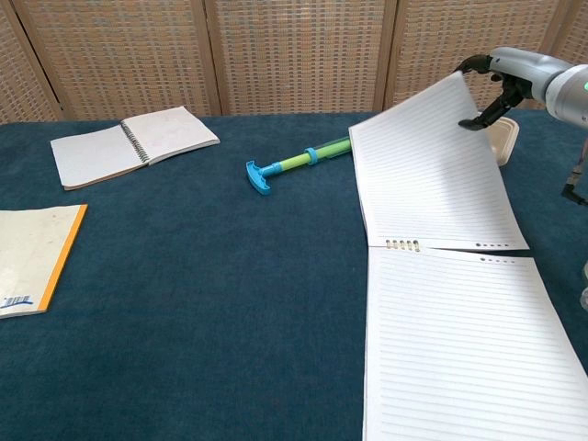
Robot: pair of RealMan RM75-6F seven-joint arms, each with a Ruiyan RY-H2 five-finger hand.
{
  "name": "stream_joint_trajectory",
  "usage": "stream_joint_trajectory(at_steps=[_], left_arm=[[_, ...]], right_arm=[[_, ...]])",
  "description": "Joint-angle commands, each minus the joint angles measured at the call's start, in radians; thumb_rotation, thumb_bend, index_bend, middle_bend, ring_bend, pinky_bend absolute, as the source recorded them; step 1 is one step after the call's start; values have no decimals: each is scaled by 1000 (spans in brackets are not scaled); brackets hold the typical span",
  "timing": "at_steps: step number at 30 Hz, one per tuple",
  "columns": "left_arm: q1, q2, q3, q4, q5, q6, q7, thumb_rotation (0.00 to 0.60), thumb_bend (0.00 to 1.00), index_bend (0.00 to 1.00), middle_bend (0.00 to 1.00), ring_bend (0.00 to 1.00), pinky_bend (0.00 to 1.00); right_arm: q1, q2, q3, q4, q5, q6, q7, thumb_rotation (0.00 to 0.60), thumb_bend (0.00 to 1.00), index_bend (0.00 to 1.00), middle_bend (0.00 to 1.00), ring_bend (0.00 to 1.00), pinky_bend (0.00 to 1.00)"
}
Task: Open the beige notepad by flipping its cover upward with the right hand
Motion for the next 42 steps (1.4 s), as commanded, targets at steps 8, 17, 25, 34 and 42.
stream_joint_trajectory(at_steps=[8, 17, 25, 34, 42], left_arm=[[0, 3, 2, -5, 1, 2, -3, 600, 25, 0, 0, 0, 54], [2, 9, 11, -12, 16, 9, -11, 600, 25, 0, 0, 0, 54], [4, 14, 16, -20, 21, 11, -21, 600, 25, 0, 0, 0, 54], [3, 13, 41, -28, 64, 10, -22, 600, 25, 0, 0, 0, 54], [19, 17, 62, -28, 111, 41, -25, 600, 24, 0, 0, 0, 54]], right_arm=[[-33, 52, 0, -95, -8, 36, 0, 600, 299, 24, 0, 0, 0], [-171, 173, -86, -343, -105, 200, -28, 600, 328, 63, 0, 0, 0], [-371, 254, -219, -506, -219, 449, -93, 600, 323, 60, 0, 0, 0], [-563, 284, -333, -576, -336, 708, -175, 600, 319, 29, 0, 0, 0], [-661, 270, -404, -609, -429, 821, -311, 600, 313, 0, 0, 0, 0]])
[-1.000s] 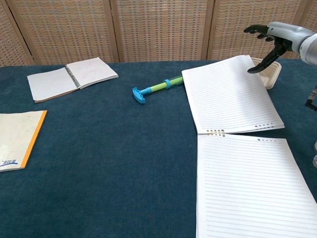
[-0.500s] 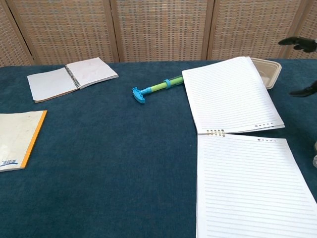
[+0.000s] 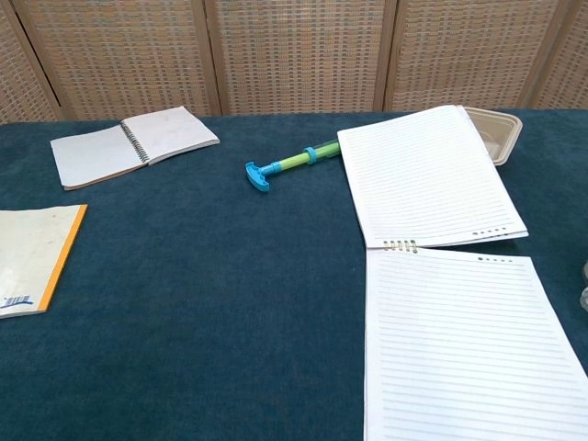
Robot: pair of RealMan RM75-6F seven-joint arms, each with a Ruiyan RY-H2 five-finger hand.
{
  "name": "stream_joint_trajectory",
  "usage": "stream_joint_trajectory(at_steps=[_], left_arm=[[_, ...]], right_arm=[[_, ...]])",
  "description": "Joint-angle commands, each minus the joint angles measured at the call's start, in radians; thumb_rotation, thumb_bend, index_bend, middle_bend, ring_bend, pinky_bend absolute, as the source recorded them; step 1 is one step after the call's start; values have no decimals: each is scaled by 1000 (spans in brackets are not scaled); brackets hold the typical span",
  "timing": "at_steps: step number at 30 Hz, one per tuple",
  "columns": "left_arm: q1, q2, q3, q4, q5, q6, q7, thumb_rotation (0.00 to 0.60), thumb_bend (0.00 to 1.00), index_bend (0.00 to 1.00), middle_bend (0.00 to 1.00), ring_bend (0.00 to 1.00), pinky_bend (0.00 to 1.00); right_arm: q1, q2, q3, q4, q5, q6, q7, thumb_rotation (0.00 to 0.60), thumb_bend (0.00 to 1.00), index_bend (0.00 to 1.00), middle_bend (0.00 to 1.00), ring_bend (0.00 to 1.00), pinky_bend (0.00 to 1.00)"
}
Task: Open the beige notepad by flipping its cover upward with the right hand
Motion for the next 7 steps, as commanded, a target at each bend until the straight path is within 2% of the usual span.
stream_joint_trajectory(at_steps=[1, 7], left_arm=[[6, 2, 4, -1, 12, 12, 1, 600, 24, 0, 0, 0, 54], [15, 8, 9, -16, 40, 38, 3, 600, 25, 0, 0, 0, 54]], right_arm=[[-40, -13, -29, -8, -51, 48, -50, 600, 313, 0, 0, 0, 0], [-57, -8, -40, -23, -89, 51, -47, 600, 313, 0, 0, 0, 0]])
